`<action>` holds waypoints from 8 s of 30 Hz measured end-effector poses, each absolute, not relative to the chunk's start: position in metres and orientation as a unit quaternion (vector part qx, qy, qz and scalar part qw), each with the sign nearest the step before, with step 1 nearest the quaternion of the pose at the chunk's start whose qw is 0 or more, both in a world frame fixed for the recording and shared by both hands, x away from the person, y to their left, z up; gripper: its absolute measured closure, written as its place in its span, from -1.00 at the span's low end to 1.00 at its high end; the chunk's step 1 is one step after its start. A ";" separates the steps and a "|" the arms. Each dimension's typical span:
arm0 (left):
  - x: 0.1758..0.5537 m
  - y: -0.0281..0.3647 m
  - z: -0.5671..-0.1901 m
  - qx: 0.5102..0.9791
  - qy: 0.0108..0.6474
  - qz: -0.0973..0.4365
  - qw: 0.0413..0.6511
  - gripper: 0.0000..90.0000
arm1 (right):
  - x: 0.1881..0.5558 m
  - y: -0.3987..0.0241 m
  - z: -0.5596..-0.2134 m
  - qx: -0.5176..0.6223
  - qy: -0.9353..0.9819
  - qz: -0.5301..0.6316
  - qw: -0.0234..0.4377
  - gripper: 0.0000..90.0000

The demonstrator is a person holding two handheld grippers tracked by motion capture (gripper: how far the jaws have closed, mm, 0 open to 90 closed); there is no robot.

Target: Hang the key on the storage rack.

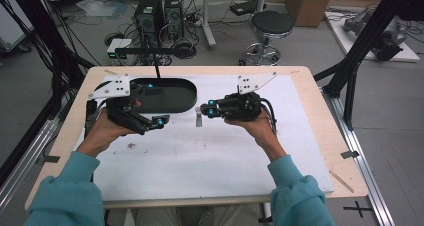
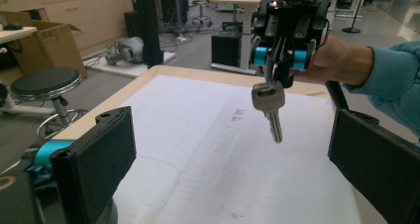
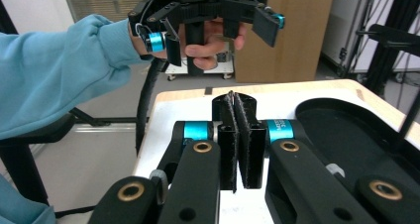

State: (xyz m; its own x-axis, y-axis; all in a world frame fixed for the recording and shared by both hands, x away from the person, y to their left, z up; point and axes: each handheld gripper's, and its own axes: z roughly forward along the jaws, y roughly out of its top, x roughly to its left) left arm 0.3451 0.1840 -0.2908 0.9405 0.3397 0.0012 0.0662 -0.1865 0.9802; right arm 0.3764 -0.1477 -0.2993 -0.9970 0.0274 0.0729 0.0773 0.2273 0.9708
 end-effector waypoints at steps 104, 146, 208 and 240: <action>0.350 0.158 -0.283 0.818 0.098 0.027 0.566 0.97 | 0.377 -0.121 -0.314 -0.067 -0.769 -0.636 -0.006 -0.76; 0.436 0.218 -0.198 0.864 0.186 0.145 0.446 0.97 | 0.310 -0.312 -0.418 -0.343 -0.679 -0.599 -0.251 -0.99; 0.511 0.238 -0.252 0.841 0.372 0.174 0.351 0.96 | 0.296 -0.321 -0.450 -0.340 -0.640 -0.615 -0.310 -0.99; 0.519 0.240 -0.260 0.830 0.403 0.192 0.335 0.96 | 0.296 -0.321 -0.450 -0.340 -0.642 -0.614 -0.309 -0.99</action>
State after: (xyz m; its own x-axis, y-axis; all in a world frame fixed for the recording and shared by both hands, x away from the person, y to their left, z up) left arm 0.5190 0.2396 -0.2599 0.6013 0.7975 0.0486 0.5399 -0.4504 0.7111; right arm 0.2959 -0.3208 -0.4502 -0.5768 0.8166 0.0207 0.0572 0.0150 0.9983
